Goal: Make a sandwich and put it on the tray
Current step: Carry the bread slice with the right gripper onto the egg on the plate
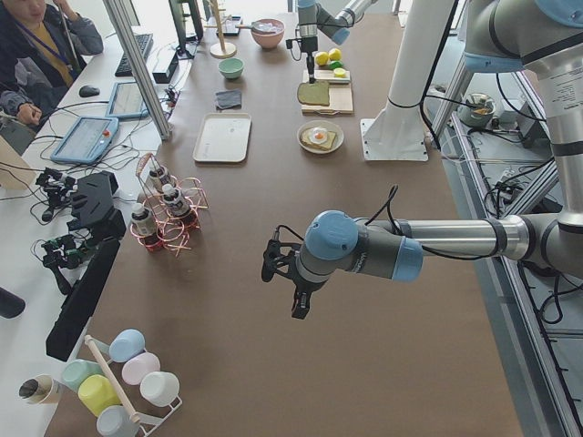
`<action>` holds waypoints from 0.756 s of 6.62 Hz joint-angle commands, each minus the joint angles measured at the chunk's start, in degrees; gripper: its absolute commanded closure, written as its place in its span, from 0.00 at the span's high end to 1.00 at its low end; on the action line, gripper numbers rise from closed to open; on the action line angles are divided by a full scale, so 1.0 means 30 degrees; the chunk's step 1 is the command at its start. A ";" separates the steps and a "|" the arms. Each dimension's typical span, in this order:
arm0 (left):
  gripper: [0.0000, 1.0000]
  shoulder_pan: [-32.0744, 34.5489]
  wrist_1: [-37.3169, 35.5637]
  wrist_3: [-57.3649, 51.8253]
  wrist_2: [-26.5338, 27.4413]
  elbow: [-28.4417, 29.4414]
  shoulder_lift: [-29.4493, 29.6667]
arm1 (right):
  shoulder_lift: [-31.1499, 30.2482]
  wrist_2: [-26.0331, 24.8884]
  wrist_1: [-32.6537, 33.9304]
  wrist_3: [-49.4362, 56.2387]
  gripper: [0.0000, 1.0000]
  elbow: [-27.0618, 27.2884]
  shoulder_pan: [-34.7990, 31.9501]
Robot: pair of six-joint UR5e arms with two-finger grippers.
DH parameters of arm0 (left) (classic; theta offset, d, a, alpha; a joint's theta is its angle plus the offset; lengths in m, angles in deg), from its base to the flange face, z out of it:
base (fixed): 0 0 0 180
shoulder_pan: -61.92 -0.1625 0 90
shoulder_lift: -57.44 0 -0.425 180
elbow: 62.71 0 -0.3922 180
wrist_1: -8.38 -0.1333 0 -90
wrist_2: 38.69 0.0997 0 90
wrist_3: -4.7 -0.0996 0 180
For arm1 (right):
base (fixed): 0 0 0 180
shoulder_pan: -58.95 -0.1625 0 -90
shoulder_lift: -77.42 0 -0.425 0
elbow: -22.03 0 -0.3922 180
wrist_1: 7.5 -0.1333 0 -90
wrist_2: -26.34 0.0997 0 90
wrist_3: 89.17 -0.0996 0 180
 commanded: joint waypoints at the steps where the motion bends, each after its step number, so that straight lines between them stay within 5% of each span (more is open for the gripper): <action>1: 0.98 0.0000 0.0000 0.0001 -0.0001 0.0104 0.0000 | 0.1839 0.0327 -0.1663 -0.2036 0.00 -0.0732 0.0260; 3: 0.97 -0.0058 0.0029 -0.0058 -0.0001 0.0425 0.0000 | 0.4036 -0.0082 -0.2319 -0.4438 0.00 -0.2432 0.1373; 5: 0.98 -0.0058 0.0029 -0.0058 -0.0001 0.0485 0.0000 | 0.5065 -0.2501 -0.3450 -0.7861 0.00 -0.3222 0.2863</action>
